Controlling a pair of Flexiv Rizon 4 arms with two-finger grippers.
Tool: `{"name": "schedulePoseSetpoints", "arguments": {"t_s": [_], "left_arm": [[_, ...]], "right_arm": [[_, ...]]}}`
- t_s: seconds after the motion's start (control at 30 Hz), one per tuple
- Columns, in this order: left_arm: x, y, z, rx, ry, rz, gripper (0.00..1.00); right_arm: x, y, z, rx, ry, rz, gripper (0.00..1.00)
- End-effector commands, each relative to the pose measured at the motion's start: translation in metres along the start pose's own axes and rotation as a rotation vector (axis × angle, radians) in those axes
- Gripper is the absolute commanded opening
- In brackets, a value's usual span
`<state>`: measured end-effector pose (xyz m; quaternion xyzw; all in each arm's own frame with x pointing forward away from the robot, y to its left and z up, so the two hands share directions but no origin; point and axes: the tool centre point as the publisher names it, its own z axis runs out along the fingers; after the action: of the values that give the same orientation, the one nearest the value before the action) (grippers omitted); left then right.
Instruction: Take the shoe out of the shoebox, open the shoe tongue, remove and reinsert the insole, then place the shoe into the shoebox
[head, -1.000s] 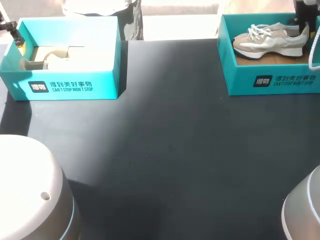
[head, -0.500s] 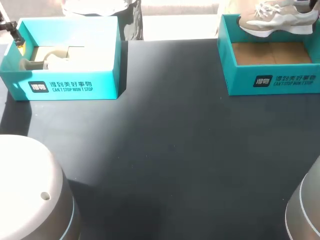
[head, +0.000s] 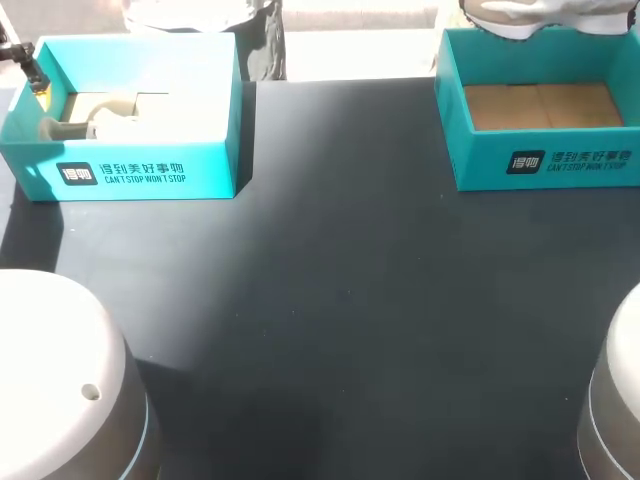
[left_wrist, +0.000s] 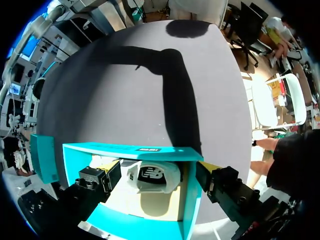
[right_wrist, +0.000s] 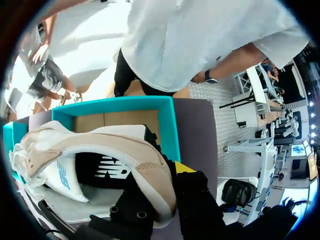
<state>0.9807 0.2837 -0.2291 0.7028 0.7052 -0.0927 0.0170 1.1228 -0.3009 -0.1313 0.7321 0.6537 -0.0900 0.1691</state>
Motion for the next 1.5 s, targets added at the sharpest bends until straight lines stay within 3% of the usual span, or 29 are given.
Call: {"name": "schedulePoseSetpoints", "arguments": {"t_s": [0.03,0.37,0.43,0.87,1.1,1.17,1.5], "left_arm": [[0.0,-0.001,0.0,-0.001,0.003,0.001,1.0],[0.0,-0.001,0.0,-0.001,0.003,0.001,1.0],[0.0,-0.001,0.0,-0.001,0.003,0.001,1.0],[0.0,-0.001,0.0,-0.001,0.003,0.001,1.0],[0.0,-0.001,0.0,-0.001,0.003,0.001,1.0],[0.0,-0.001,0.0,-0.001,0.003,0.001,1.0],[0.0,-0.001,0.0,-0.001,0.003,0.001,1.0]], "right_arm": [[0.0,-0.023,-0.035,-0.083,-0.003,0.0,0.0],[0.0,-0.023,-0.035,-0.083,-0.003,0.0,0.0],[0.006,-0.035,-0.043,-0.103,-0.008,-0.011,0.0],[0.071,-0.179,-0.103,-0.095,-0.076,0.002,0.0],[0.113,-0.24,-0.122,-0.066,-0.055,-0.023,0.0],[0.124,-0.254,-0.126,-0.044,-0.097,-0.006,0.0],[0.124,-0.254,-0.126,-0.044,-0.097,-0.006,0.0]]}}
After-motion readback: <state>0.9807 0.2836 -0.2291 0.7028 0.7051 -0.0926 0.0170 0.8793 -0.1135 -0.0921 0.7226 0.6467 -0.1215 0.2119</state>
